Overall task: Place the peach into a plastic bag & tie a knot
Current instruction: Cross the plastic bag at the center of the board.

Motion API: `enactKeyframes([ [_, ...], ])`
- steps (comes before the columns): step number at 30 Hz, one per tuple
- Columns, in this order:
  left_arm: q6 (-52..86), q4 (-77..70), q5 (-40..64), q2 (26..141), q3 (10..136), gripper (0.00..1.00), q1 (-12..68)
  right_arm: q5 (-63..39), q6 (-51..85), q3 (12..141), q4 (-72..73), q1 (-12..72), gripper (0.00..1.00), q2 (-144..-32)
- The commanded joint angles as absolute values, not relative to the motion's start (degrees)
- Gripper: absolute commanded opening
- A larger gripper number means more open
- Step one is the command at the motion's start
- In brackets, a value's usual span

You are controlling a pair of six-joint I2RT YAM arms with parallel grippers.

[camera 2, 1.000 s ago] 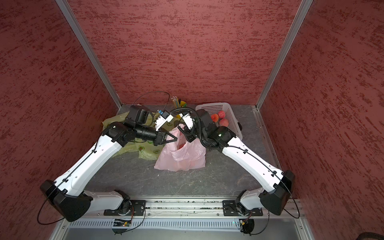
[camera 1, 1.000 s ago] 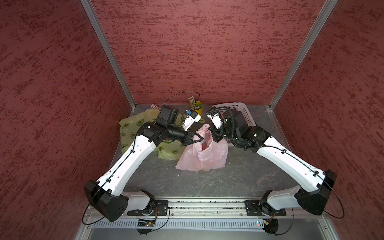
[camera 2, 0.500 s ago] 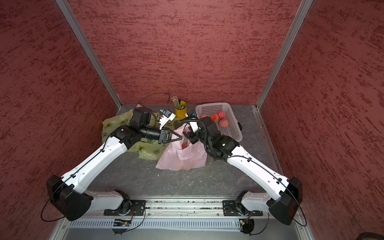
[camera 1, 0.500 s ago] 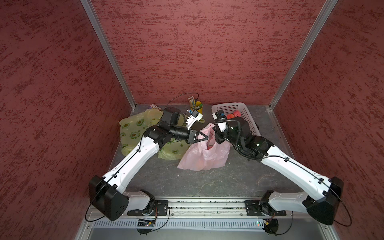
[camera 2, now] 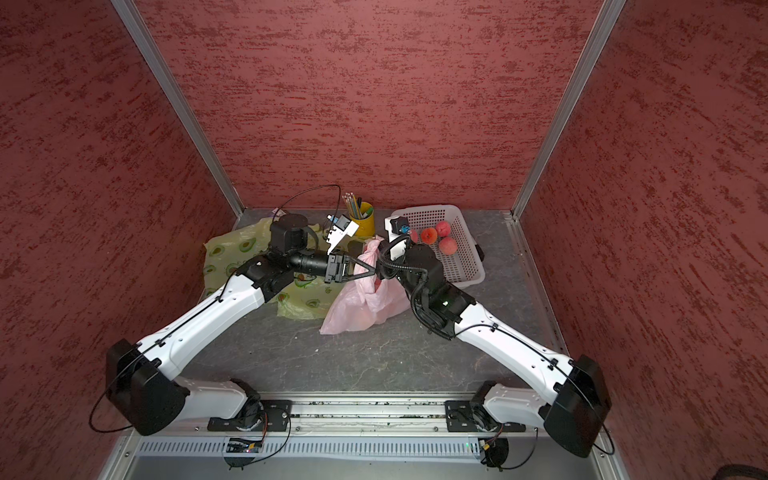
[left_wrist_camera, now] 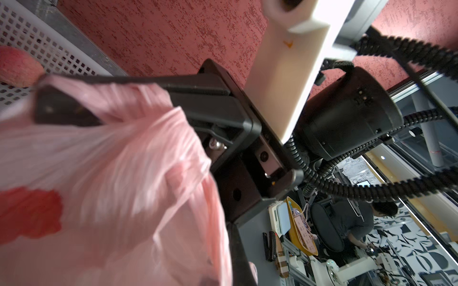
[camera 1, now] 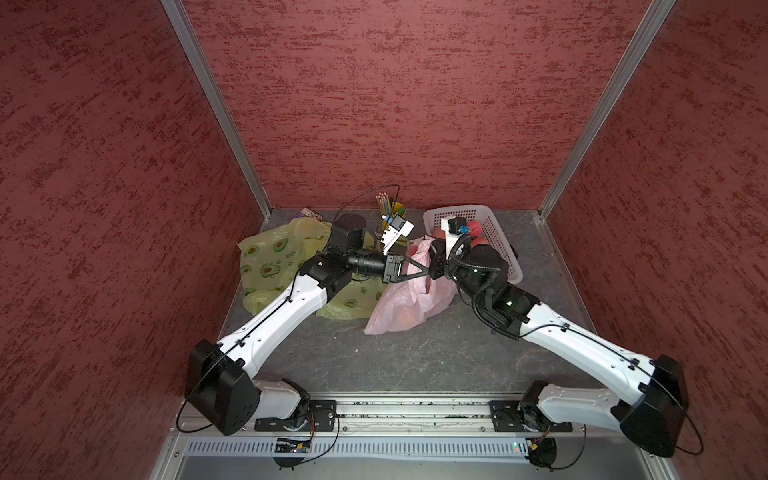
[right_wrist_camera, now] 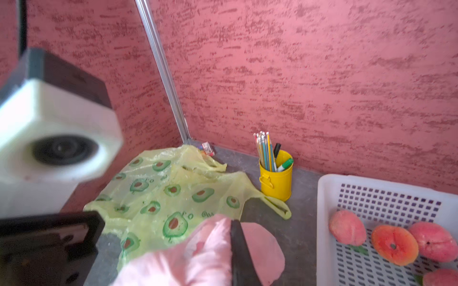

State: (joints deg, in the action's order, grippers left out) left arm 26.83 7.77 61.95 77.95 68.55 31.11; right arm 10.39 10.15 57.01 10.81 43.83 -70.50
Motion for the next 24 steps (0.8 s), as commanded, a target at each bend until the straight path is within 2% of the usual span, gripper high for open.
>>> enactKeyframes([
  [1, 28.9, 3.2, 65.5, 78.5, 69.3, 0.0, 32.6, 8.3, 16.6, 57.0, 22.8, 43.9, 0.0, -71.7],
  [12, 29.8, 1.3, 64.9, 77.1, 66.1, 0.0, 30.1, -11.9, 35.0, 54.0, 31.3, 43.9, 0.0, -70.8],
  [24, 30.0, -0.4, 62.9, 73.1, 57.9, 0.0, 28.3, -12.6, 46.3, 47.5, 42.3, 43.9, 0.0, -67.9],
])
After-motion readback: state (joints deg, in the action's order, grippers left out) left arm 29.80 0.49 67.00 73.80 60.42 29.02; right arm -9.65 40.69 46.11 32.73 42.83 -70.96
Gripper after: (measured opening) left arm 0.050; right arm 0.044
